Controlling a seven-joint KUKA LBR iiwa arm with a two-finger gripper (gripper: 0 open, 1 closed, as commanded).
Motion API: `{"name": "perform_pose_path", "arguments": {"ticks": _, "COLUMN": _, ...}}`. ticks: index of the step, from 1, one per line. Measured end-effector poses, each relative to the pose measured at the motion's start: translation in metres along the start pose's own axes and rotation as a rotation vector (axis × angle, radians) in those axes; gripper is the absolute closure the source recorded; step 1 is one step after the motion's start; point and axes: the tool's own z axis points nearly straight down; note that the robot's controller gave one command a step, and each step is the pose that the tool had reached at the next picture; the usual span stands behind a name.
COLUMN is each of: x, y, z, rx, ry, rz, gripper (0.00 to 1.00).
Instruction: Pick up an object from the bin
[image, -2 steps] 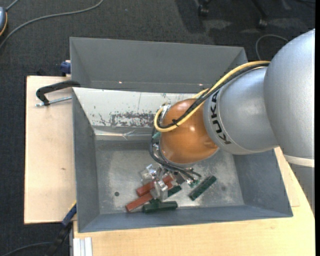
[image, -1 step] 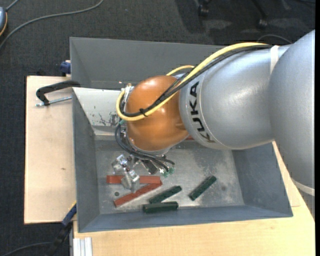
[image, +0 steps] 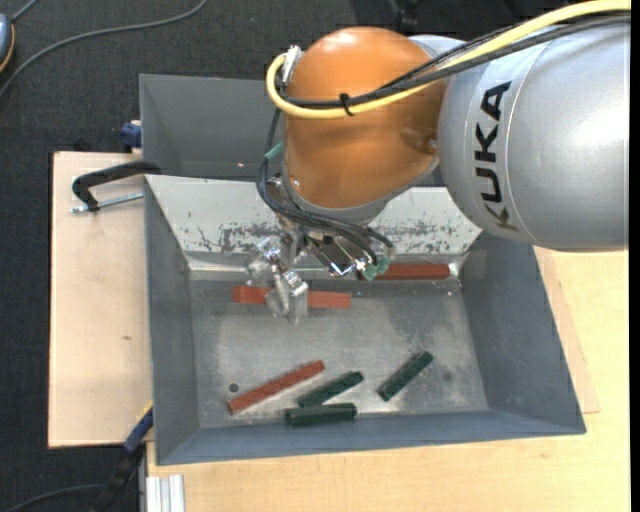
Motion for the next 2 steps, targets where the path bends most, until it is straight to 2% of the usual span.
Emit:
{"name": "perform_pose_path", "arguments": {"ticks": 1, "x": 0.041, "y": -0.004, "z": 0.103, "rx": -0.008, "ry": 0.018, "rz": -0.420, "gripper": 1.00}}
{"name": "perform_pose_path", "arguments": {"ticks": 2, "x": 0.050, "y": -0.034, "z": 0.001, "rx": -0.004, "ry": 0.005, "rz": -0.712, "gripper": 1.00}}
